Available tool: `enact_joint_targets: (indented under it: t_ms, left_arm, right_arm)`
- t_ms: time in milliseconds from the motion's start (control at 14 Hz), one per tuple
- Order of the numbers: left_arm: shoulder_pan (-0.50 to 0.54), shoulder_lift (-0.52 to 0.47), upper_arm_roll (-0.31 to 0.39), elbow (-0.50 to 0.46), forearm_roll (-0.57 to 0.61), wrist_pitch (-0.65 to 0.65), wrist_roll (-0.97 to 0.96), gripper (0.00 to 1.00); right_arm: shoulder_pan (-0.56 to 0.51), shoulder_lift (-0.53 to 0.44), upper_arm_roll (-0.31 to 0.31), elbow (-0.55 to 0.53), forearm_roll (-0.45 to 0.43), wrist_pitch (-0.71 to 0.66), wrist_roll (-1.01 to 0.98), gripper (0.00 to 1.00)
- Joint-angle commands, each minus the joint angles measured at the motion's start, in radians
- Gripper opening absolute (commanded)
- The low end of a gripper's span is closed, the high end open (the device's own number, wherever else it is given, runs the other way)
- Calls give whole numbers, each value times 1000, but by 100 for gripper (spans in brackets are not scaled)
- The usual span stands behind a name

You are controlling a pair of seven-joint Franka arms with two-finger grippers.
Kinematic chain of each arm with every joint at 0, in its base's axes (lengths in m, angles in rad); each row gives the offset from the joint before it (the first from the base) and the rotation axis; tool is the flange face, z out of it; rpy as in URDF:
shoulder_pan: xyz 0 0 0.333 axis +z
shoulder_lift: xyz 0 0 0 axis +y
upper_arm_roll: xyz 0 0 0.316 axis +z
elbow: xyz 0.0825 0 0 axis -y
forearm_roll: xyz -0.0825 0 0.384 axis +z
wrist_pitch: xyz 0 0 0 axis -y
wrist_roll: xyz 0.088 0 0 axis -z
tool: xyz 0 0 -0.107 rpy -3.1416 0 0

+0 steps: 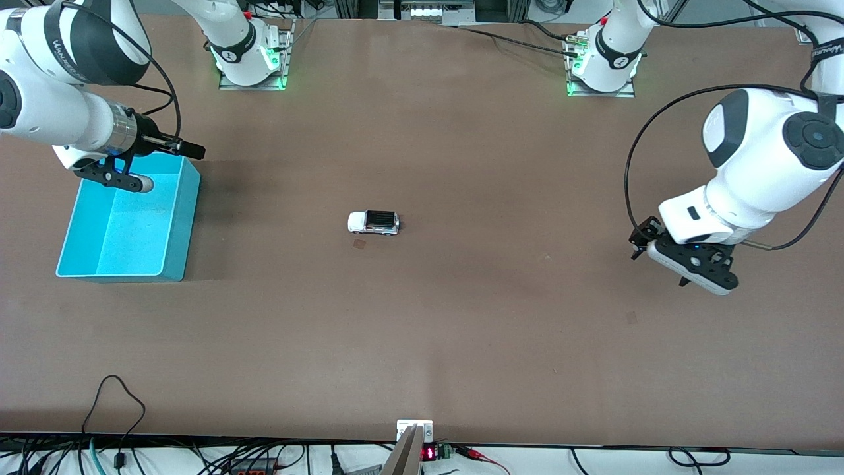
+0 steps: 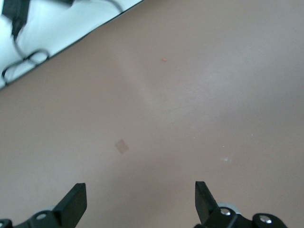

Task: Wind and store white jeep toy
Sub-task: 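Raise the left gripper away while the right gripper moves toward the jeep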

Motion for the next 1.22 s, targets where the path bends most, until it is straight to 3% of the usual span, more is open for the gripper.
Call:
enact_joint_targets:
  t_ms: [0,215,573,1146]
  left_arm:
    - [-38,-30,41,64,-27,-140,-187,100]
    - [-38,-43,55,133,-25,-275,-370,100]
    - [-26,-69,135,160,-28,-344,-369,100]
    - [10,-122,138,173,-76,-395,-361,100]
  right_arm:
    - [6,-23,-2,-18,15,1,16,100]
    - [9,-23,-2,-20,15,2,47,100]
    - [72,-16,-2,-21,17,10,188,100]
    - [265,18,-1,-88,43,174,686,100]
